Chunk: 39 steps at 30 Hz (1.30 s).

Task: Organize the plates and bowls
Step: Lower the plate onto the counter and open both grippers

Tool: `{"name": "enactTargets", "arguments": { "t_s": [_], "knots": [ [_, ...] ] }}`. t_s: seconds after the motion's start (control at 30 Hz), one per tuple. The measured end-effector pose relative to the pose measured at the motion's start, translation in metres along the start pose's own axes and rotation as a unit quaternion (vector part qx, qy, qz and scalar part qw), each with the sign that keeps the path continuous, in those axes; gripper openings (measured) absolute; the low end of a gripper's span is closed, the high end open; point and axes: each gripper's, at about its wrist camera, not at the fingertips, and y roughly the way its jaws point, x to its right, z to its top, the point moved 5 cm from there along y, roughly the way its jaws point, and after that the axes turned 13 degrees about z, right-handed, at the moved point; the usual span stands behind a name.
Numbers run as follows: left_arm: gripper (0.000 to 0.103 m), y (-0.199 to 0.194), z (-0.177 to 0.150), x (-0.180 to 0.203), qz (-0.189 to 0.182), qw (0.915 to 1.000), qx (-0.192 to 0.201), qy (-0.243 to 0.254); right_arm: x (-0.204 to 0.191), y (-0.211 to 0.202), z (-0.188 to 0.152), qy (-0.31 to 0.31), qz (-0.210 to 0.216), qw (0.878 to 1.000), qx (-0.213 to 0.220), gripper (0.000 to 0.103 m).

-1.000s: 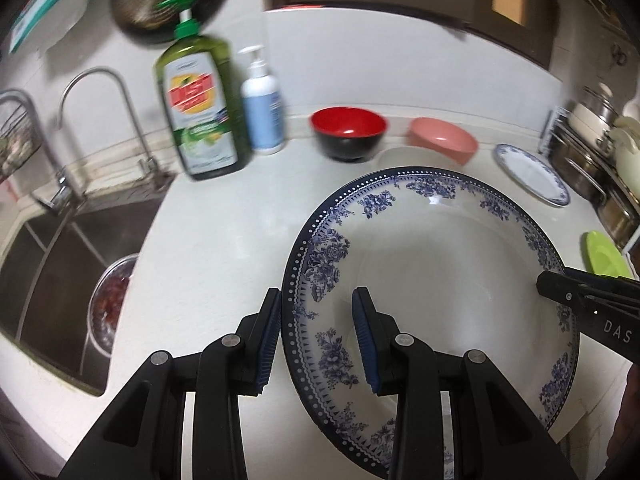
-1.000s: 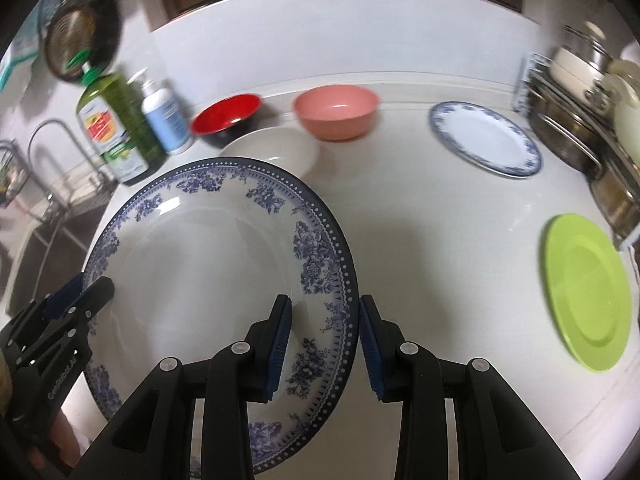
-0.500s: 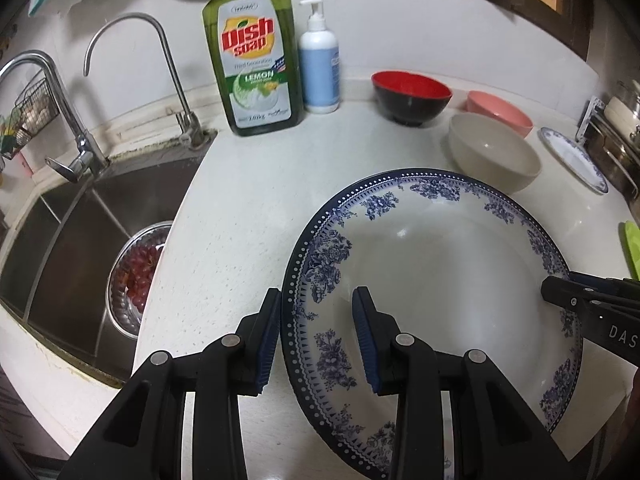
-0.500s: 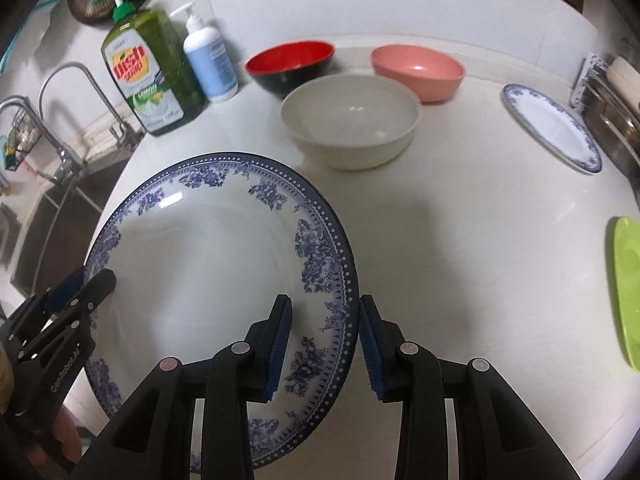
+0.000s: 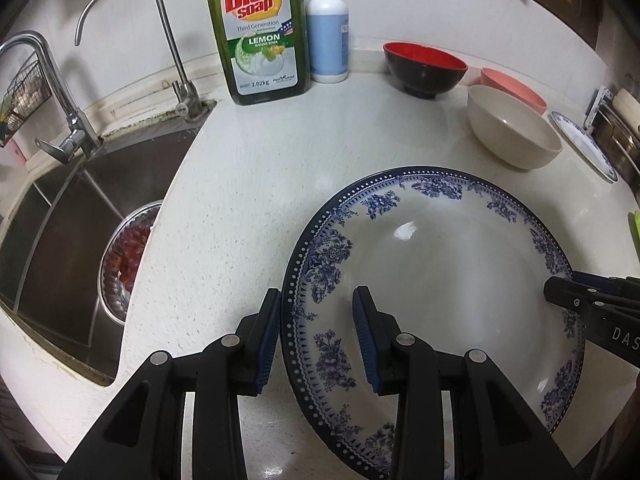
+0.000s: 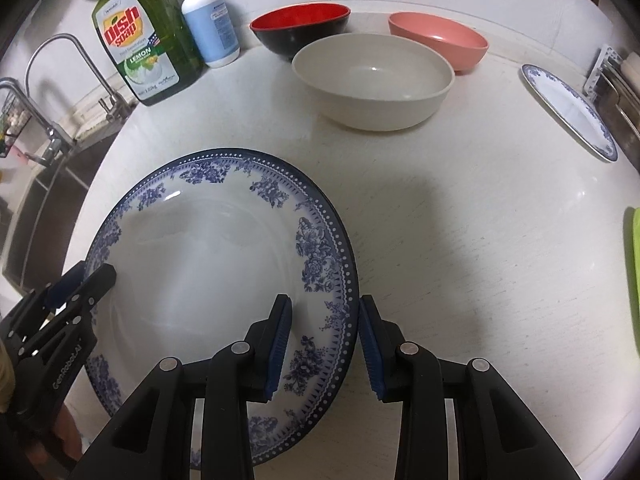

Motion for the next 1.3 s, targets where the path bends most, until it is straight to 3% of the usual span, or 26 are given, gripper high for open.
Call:
{"name": "enactTargets", "arguments": {
  "t_s": [0.67, 0.8, 0.93, 1.3],
  "knots": [
    [0.04, 0.003, -0.003, 0.003, 0.005, 0.9999, -0.007, 0.014, -0.002, 0.009, -0.002, -0.003, -0.006, 1.0, 0.001, 0.036],
    [0.069, -0.012, 0.005, -0.003, 0.016, 0.9996, 0.024, 0.007, 0.001, 0.003, -0.003, 0.007, -0.001, 1.0, 0.023, 0.037],
    [0.084, -0.034, 0.016, -0.003, 0.021, 0.9978, 0.062, 0.011, 0.0, -0.017, -0.003, 0.004, -0.009, 0.998, 0.06, 0.048],
    [0.103, -0.104, 0.046, 0.036, -0.019, 0.9867, 0.159, 0.029, 0.013, -0.091, -0.005, 0.019, -0.044, 0.986, 0.162, 0.072]
  ]
}}
